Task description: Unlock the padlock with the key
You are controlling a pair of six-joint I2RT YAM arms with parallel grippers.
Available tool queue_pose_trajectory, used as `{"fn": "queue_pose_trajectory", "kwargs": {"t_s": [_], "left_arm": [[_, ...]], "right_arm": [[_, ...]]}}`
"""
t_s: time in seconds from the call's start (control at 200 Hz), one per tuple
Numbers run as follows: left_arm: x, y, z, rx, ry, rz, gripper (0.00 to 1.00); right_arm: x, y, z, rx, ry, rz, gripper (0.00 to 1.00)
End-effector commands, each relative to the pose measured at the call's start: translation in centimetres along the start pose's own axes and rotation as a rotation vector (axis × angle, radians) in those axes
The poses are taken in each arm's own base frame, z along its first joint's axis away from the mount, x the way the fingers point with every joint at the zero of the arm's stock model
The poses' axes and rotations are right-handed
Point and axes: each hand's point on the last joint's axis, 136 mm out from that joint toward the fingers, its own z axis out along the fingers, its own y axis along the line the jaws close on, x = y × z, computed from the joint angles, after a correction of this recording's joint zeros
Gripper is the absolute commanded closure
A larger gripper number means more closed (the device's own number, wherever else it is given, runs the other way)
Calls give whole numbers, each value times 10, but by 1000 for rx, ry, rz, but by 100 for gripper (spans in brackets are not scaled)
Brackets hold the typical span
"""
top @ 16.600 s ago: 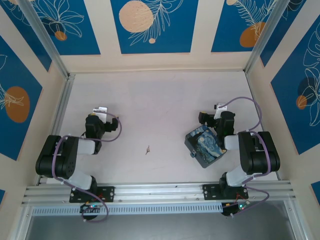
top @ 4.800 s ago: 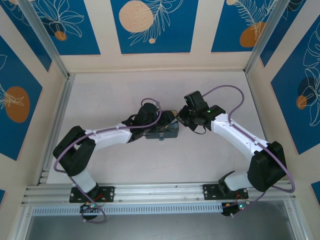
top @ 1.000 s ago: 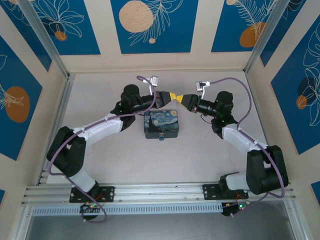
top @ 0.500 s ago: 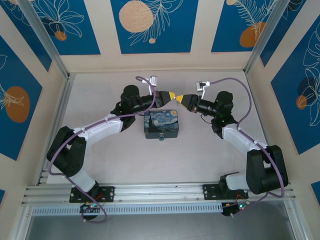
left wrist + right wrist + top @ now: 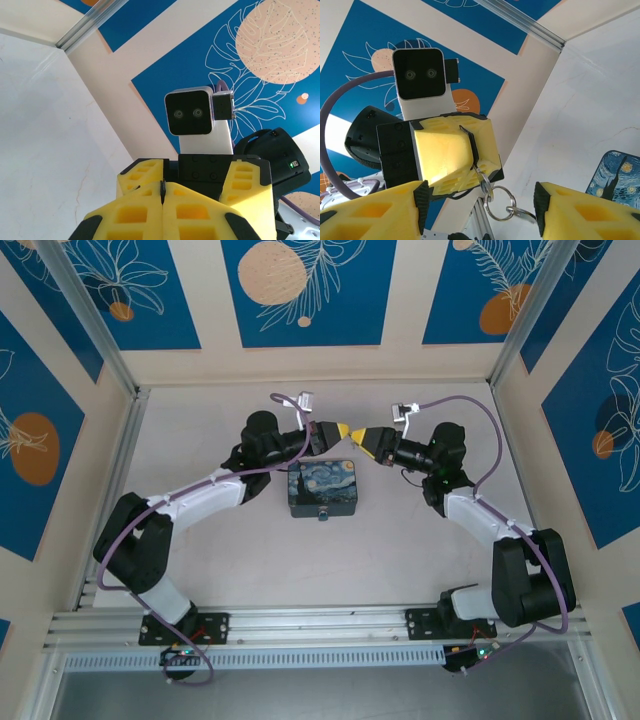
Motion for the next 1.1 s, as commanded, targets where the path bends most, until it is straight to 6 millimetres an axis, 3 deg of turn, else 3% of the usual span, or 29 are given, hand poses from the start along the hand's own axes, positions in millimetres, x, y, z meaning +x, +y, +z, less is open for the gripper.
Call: {"fn": "queue_pose_trajectory", "kwargs": {"t_s": [0.0,0.34,1.095], "left_arm": [[-7,-4,-2,18,-23,17,100],[-8,-3,0,24,-27,8,100],[-11,-2,1,22,-43,4,100]], "right_arm": [[-10,5,0,2,-21,-28,43],[-13,13,7,-15,-5,-38,56],[-5,1,11,3,7,-13,73]]}}
